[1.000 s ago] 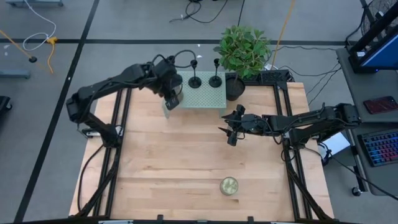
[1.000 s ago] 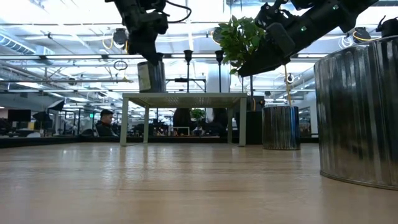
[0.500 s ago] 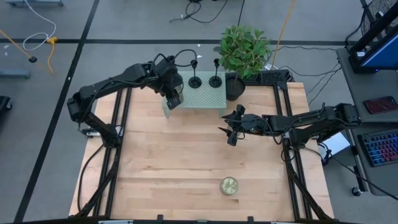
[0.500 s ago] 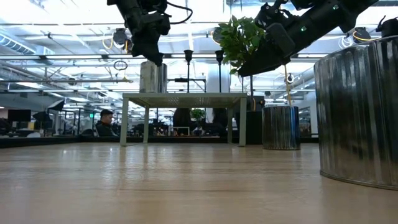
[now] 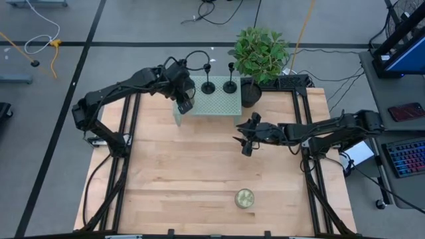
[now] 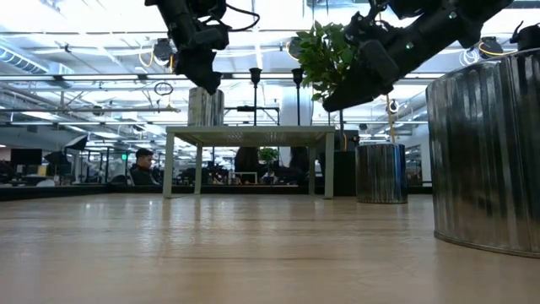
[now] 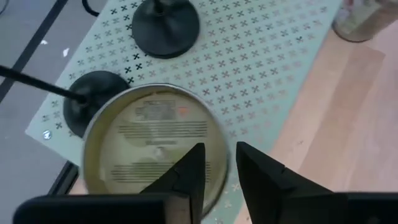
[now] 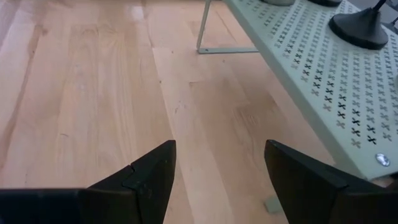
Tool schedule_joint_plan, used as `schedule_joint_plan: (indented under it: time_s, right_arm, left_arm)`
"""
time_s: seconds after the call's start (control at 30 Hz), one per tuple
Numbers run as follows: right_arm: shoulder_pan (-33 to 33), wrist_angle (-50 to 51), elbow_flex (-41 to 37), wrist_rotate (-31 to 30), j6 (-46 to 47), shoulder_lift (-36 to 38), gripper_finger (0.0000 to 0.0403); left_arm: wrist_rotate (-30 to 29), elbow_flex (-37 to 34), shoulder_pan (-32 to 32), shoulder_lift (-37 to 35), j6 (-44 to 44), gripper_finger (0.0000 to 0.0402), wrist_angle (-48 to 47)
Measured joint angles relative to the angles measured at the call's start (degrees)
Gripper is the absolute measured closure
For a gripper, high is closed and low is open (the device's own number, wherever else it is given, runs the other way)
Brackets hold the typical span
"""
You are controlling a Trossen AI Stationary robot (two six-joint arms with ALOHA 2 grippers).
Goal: Pick & Place candle stick holders
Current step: Put the left scented candle on the shelf aligned with the left candle holder, then put the top scented candle on the shelf aligned with the middle candle holder
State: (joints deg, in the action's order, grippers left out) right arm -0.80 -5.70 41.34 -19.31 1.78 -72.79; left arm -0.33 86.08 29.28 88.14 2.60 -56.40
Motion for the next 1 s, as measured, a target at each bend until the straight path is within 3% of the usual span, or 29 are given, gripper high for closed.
schedule_joint_plan:
  time_s: [0.4, 0.73, 1.0]
  right_arm:
    - [-0.1, 1.1, 0.0, 0.0, -2.7, 0.7, 0.0165]
    - [-3.6, 16.4, 0.0, 0.1, 2.9, 8.0, 0.0165]
    - [-4.7, 26.6, 0.0, -0.6, 10.0, 6.4, 0.0165]
  left_arm:
    - [0.5, 0.0, -2.5, 0.0, 4.4, 0.0304, 1.3]
    - [-2.5, 0.0, -2.9, -3.0, 7.8, 0.0304, 3.5]
    - [-1.9, 0.0, -5.1, -9.2, 7.8, 0.0305, 4.5]
